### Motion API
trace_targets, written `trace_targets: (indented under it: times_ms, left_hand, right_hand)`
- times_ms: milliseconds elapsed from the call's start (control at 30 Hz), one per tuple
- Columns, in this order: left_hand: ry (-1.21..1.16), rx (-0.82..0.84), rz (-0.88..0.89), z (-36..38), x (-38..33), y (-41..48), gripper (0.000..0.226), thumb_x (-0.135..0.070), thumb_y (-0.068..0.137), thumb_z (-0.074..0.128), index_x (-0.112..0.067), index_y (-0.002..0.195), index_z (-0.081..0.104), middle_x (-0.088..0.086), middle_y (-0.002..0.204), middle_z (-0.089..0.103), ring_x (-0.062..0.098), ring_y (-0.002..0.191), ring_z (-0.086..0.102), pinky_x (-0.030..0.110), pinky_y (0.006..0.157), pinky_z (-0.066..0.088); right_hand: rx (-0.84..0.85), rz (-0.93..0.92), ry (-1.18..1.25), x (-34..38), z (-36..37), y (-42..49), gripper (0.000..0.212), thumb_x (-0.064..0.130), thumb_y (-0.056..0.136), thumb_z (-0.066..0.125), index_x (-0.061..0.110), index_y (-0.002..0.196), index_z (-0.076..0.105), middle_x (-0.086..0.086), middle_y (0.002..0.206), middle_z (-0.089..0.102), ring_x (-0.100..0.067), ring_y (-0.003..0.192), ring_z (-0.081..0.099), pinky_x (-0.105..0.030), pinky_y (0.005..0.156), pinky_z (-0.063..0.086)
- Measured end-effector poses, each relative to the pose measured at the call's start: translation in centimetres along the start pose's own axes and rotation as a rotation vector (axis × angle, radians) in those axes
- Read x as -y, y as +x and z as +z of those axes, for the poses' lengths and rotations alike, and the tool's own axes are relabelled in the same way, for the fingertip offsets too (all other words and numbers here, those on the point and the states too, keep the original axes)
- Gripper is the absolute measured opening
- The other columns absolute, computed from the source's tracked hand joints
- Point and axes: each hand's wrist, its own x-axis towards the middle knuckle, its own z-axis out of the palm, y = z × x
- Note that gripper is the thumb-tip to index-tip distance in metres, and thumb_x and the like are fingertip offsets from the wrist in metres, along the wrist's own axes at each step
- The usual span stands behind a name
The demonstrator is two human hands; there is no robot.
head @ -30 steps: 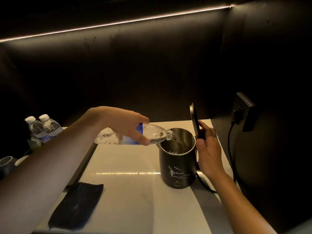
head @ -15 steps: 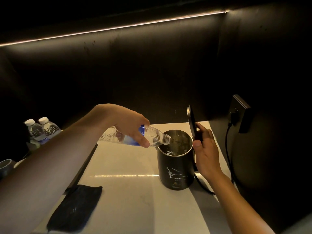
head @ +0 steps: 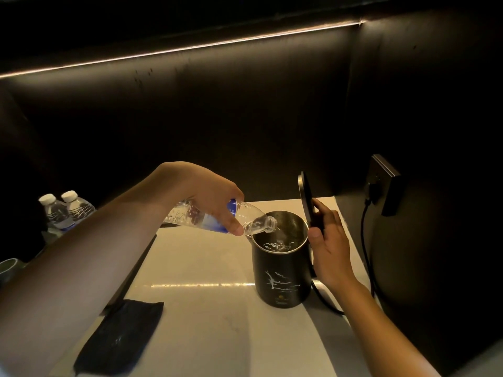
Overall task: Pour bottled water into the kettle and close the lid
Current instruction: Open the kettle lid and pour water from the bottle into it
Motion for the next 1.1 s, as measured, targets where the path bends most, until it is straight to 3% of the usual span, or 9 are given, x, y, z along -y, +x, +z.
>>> trace_targets:
  times_ms: [100,367,467,600,667,733,900,967,1100]
  left_hand:
    - [0.007,0.015,-0.008,-0.2,-0.1,0.2,0.065,-0.072,0.067,0.077,-0.035,0.116,0.054,-0.009,0.099,0.061,0.020,0.074,0.064,0.010,0.037,0.044]
    - [0.082,0.029,-0.007,-0.1,-0.8,0.8,0.071,-0.075,0.065,0.075,-0.031,0.118,0.060,-0.004,0.107,0.067,0.021,0.092,0.067,0.025,0.065,0.054]
    - [0.095,0.036,-0.003,-0.1,-1.0,1.0,0.067,-0.074,0.067,0.075,-0.030,0.116,0.061,-0.004,0.104,0.067,0.021,0.090,0.067,0.025,0.066,0.054]
    - [0.075,0.027,-0.004,0.1,-1.1,0.8,0.063,-0.071,0.069,0.076,-0.030,0.114,0.060,-0.003,0.102,0.066,0.021,0.084,0.066,0.022,0.060,0.054]
    - [0.024,0.015,-0.004,0.4,-0.9,0.5,0.064,-0.069,0.068,0.078,-0.029,0.114,0.058,-0.004,0.098,0.063,0.020,0.074,0.064,0.013,0.042,0.048]
    - [-0.017,0.000,0.002,0.9,-0.4,0.2,0.067,-0.069,0.068,0.077,-0.029,0.118,0.056,-0.008,0.097,0.060,0.018,0.071,0.062,0.009,0.036,0.043]
    - [-0.152,-0.094,0.037,3.8,1.7,-0.3,0.091,-0.086,0.052,0.067,-0.038,0.126,0.047,-0.016,0.100,0.059,0.019,0.085,0.067,0.030,0.071,0.064]
    - [-0.267,-0.177,0.056,5.7,2.8,-0.3,0.086,-0.085,0.055,0.069,-0.043,0.126,0.044,-0.020,0.103,0.058,0.016,0.089,0.066,0.025,0.073,0.061]
    - [-0.595,-0.323,0.135,10.1,5.2,0.1,0.063,-0.060,0.072,0.081,-0.043,0.122,0.045,-0.021,0.110,0.058,0.017,0.100,0.064,0.020,0.074,0.055]
  right_hand:
    - [-0.004,-0.004,-0.011,0.0,0.0,0.1,0.067,0.054,0.083,0.040,0.028,0.144,0.046,0.012,0.118,0.051,-0.022,0.112,0.055,-0.035,0.089,0.049]
    - [0.003,-0.002,0.002,-0.2,0.0,0.1,0.066,0.053,0.083,0.041,0.030,0.144,0.046,0.022,0.120,0.048,-0.019,0.113,0.055,-0.032,0.089,0.047]
    - [0.004,-0.005,0.006,-0.2,0.0,0.1,0.066,0.054,0.082,0.041,0.030,0.144,0.046,0.023,0.119,0.048,-0.013,0.112,0.054,-0.023,0.084,0.044]
    - [0.006,-0.001,0.010,-0.2,0.0,0.1,0.068,0.054,0.082,0.041,0.027,0.144,0.047,0.023,0.118,0.048,-0.015,0.111,0.055,-0.026,0.086,0.047]
    - [0.003,-0.003,0.004,-0.2,0.0,0.2,0.068,0.054,0.082,0.041,0.026,0.144,0.047,0.021,0.117,0.049,-0.018,0.110,0.056,-0.031,0.087,0.049]
    - [-0.002,-0.004,0.002,-0.3,0.0,0.1,0.068,0.055,0.083,0.041,0.026,0.144,0.047,0.018,0.116,0.050,-0.019,0.109,0.057,-0.030,0.087,0.048]
    - [-0.007,-0.005,0.006,-0.6,0.0,0.1,0.063,0.053,0.084,0.042,0.031,0.143,0.046,0.010,0.120,0.052,-0.018,0.111,0.056,-0.028,0.087,0.047]
    - [-0.008,-0.008,0.006,-0.7,0.0,0.2,0.062,0.052,0.084,0.042,0.032,0.143,0.046,0.009,0.121,0.052,-0.018,0.111,0.056,-0.028,0.085,0.046]
    - [-0.009,-0.008,0.017,-0.8,0.1,0.1,0.063,0.053,0.084,0.041,0.032,0.143,0.046,0.007,0.121,0.052,-0.018,0.110,0.056,-0.026,0.085,0.045]
